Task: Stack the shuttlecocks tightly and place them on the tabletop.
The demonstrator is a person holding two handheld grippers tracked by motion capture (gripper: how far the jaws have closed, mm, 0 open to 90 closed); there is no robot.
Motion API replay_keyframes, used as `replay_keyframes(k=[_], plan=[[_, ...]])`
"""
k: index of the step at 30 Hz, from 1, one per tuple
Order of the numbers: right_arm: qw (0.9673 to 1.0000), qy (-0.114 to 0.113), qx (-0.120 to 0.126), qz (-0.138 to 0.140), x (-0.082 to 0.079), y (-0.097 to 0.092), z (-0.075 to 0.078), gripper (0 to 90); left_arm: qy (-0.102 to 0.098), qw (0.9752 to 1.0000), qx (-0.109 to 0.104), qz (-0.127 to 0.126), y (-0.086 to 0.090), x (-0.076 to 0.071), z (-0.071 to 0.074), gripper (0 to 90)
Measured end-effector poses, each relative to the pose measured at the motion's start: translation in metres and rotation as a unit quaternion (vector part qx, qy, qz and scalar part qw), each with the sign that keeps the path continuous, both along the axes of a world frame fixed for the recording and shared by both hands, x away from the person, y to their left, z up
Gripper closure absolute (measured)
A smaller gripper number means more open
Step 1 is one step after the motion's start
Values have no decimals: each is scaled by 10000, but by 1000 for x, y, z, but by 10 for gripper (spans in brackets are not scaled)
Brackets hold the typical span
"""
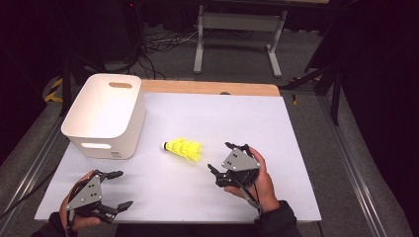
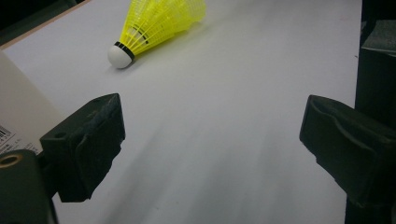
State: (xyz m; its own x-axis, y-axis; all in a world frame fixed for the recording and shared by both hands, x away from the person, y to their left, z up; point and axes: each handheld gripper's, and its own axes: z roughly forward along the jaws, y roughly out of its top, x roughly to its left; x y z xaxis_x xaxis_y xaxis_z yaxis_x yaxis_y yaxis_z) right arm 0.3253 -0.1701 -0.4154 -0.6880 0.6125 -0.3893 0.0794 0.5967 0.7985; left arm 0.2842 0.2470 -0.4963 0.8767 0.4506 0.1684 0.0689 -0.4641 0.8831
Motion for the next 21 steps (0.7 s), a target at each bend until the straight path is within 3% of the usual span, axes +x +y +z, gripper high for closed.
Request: replay_keyframes(k=[6, 13, 21], plan=[[10000, -8, 10, 97, -4, -6, -4, 175, -13, 10000, 3, 19, 0, 0, 0, 76], [9999, -34, -93, -37, -7, -12, -10, 163, -24, 10000, 2, 31, 0, 0, 1, 76], [9999, -103, -42, -7, -11, -18, -15, 158, -74, 10000, 21, 62, 1, -1, 1, 75]])
